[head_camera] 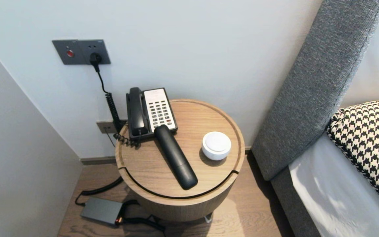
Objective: Open the nightstand drawer
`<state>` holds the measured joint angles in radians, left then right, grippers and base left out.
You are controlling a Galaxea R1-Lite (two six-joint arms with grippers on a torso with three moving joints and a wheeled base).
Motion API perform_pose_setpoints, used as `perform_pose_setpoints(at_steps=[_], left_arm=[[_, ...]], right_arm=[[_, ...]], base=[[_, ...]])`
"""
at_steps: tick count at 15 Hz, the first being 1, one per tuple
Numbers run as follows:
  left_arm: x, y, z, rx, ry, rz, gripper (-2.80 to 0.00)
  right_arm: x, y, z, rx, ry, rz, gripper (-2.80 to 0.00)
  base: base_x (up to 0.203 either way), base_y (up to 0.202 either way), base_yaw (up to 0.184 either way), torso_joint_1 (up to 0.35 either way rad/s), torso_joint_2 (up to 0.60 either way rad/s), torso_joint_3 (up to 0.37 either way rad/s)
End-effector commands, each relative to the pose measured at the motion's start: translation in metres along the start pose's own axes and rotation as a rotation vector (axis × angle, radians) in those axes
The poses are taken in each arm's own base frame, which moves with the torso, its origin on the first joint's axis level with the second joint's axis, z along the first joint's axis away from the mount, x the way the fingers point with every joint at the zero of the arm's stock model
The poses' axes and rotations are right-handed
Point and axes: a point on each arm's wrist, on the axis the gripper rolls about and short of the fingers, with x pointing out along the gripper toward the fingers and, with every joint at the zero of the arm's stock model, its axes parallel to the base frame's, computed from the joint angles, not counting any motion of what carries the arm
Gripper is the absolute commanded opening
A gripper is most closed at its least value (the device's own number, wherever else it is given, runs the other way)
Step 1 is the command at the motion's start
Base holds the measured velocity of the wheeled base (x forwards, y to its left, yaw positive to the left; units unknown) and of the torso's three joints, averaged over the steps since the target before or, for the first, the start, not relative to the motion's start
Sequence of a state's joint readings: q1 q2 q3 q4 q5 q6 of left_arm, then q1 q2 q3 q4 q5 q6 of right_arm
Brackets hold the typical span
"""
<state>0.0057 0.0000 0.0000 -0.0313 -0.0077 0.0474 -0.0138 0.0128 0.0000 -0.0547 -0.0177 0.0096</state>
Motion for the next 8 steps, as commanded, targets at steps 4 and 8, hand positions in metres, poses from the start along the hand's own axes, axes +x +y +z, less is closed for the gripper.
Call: perform_pose_setpoints(at_steps=[4, 8], left_arm=[[0.0007, -0.0002, -0.0034, 0.0, 0.01, 0.001, -2.8], [0.0007, -0.0002, -0.0034, 0.0, 0.01, 0.0, -2.8]], right_arm=[[0.0019, 0.0, -0.0077, 0.0, 0.029, 0.001, -2.8], [0.0008, 0.0001, -0.0038, -0.012, 0.01, 0.007, -2.8]], base=[[0.0, 0.0, 0.0, 0.0, 0.0, 0.0], [0.0, 0.0, 0.0, 0.0, 0.0, 0.0]])
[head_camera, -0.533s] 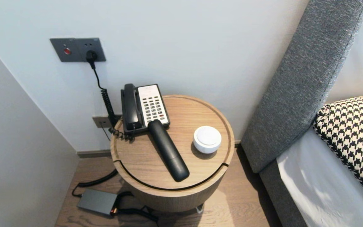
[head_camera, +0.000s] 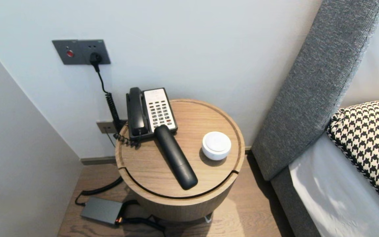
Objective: Open the nightstand drawer
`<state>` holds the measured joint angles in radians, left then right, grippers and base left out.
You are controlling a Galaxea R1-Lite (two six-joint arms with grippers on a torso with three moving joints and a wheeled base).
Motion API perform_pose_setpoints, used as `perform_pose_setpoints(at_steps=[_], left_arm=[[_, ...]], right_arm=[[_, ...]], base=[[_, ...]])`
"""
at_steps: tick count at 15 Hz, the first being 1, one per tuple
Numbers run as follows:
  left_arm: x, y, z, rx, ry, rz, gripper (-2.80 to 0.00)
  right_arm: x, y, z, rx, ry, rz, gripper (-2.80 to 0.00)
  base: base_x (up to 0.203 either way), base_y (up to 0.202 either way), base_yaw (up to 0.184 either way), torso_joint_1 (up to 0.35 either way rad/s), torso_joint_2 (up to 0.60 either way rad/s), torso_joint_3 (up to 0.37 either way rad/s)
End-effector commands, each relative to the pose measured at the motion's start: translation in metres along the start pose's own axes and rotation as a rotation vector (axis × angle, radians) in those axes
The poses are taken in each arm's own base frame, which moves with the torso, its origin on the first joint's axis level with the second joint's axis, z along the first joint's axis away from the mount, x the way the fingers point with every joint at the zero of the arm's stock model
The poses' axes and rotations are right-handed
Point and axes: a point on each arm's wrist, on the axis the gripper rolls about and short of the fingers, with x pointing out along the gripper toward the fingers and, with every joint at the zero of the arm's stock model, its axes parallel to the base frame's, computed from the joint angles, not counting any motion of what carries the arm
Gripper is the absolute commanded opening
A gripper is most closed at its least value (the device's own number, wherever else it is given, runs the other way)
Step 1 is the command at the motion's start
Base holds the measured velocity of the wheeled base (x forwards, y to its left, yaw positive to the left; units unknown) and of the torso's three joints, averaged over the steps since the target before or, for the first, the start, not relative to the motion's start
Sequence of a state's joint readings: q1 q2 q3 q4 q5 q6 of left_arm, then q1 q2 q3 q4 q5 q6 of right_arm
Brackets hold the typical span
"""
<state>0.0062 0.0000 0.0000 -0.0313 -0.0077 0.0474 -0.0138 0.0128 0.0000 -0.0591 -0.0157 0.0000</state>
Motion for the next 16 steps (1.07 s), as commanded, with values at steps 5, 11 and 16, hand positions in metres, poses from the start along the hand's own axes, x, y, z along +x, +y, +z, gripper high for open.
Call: perform_pose_setpoints(at_steps=[5, 11, 16], left_arm=[[0.001, 0.0, -0.003, 0.0, 0.01, 0.0, -2.8], [0.001, 0.0, -0.003, 0.0, 0.01, 0.0, -2.8], [0.001, 0.0, -0.003, 0.0, 0.01, -0.001, -2.8]], right_arm=[[-0.002, 0.001, 0.064, -0.005, -0.02, 0.067, -2.8], [0.042, 0.003, 0.163, -0.005, 0.013, 0.104, -2.8], [0.12, 0.005, 0.209, 0.003, 0.162, 0.126, -2.8]], base=[[0.0, 0.0, 0.0, 0.0, 0.0, 0.0], [0.0, 0.0, 0.0, 0.0, 0.0, 0.0], [0.0, 0.0, 0.0, 0.0, 0.0, 0.0]])
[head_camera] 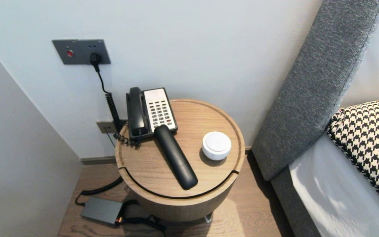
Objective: Open the nightstand drawer
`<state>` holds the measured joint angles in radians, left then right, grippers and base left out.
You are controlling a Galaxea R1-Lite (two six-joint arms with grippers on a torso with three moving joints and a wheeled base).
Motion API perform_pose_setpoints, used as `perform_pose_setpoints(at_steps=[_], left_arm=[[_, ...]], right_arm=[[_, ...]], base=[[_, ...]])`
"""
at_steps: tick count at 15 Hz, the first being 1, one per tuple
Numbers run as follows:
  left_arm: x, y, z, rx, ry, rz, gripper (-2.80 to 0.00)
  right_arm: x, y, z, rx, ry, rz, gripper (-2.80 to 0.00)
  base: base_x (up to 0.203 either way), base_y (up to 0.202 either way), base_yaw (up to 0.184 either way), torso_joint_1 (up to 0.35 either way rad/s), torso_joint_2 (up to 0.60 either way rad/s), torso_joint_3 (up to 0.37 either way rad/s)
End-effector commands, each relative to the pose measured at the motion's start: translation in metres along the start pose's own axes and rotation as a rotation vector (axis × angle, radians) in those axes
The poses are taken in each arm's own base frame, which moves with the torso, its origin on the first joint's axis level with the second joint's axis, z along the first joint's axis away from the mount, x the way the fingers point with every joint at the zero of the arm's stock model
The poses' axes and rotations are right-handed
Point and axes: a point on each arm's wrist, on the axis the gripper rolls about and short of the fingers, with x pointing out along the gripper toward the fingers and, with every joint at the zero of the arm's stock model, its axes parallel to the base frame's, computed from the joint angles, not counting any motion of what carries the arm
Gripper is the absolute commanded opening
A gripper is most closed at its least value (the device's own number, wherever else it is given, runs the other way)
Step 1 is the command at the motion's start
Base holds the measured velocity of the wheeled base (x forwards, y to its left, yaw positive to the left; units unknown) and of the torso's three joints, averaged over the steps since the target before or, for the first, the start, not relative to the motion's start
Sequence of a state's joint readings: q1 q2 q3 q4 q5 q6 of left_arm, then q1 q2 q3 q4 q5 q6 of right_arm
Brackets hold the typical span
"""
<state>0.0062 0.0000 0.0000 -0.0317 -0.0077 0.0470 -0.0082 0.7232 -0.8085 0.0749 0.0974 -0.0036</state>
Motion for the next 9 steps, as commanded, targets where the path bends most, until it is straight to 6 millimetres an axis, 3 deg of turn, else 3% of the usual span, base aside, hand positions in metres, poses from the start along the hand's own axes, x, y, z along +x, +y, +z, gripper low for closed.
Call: perform_pose_setpoints(at_steps=[1, 4, 9], left_arm=[[0.001, 0.0, -0.003, 0.0, 0.01, 0.001, -2.8], [0.001, 0.0, -0.003, 0.0, 0.01, 0.001, -2.8], [0.001, 0.0, -0.003, 0.0, 0.01, -0.001, -2.8]], right_arm=[[0.054, -0.004, 0.008, 0.021, 0.203, 0.02, -2.8], [0.077, 0.01, 0.003, 0.074, 0.515, 0.125, -2.8], [0.102, 0.047, 0.016, 0.224, 0.683, 0.176, -2.8]], base=[[0.0, 0.0, 0.0, 0.0, 0.0, 0.0], [0.0, 0.0, 0.0, 0.0, 0.0, 0.0], [0.0, 0.0, 0.0, 0.0, 0.0, 0.0]])
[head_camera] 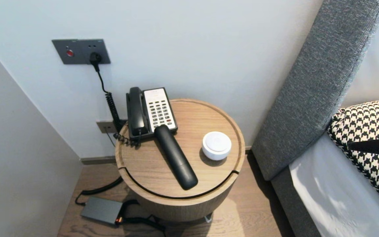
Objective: Open the nightstand drawer
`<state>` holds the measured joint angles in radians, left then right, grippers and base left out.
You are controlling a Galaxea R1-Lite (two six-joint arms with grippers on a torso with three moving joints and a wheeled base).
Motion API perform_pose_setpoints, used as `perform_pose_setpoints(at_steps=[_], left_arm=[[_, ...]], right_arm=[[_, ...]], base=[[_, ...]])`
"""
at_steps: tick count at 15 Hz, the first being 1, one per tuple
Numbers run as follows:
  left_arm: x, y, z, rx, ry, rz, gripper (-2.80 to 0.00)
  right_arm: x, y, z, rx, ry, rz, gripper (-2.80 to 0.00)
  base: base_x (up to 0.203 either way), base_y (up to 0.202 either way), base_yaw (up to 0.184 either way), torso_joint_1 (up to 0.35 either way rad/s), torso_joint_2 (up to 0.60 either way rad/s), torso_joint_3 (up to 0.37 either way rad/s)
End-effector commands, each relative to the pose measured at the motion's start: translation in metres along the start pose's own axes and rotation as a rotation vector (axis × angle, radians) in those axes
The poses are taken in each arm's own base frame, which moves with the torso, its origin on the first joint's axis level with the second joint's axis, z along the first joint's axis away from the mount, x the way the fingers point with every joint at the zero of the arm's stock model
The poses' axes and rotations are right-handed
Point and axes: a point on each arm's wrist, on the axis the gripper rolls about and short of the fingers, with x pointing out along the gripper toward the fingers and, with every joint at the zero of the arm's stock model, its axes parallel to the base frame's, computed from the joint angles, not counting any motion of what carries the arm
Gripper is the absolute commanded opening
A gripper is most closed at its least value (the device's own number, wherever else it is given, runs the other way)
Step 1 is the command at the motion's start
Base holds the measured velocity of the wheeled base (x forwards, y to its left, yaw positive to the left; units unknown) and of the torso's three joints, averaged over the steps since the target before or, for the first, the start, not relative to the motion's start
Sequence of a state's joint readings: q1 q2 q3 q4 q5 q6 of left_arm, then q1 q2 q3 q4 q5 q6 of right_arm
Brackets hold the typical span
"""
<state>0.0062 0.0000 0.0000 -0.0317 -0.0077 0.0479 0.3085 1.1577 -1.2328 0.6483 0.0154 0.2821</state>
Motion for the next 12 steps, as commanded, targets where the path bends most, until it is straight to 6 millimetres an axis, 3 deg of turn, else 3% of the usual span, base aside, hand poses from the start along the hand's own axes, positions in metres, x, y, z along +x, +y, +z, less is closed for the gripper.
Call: perform_pose_setpoints(at_steps=[1, 5, 12], left_arm=[[0.001, 0.0, -0.003, 0.0, 0.01, -0.001, -2.8], [0.001, 0.0, -0.003, 0.0, 0.01, 0.0, -2.8], [0.001, 0.0, -0.003, 0.0, 0.01, 0.001, -2.8]], right_arm=[[0.018, 0.022, 0.005, 0.002, 0.109, 0.037, -2.8], [0.034, 0.052, -0.005, -0.024, 0.219, 0.111, -2.8], [0.064, 0.082, -0.024, -0.131, 0.339, 0.117, -2.8]], base=[[0.0, 0.0, 0.0, 0.0, 0.0, 0.0], [0.0, 0.0, 0.0, 0.0, 0.0, 0.0], [0.0, 0.0, 0.0, 0.0, 0.0, 0.0]])
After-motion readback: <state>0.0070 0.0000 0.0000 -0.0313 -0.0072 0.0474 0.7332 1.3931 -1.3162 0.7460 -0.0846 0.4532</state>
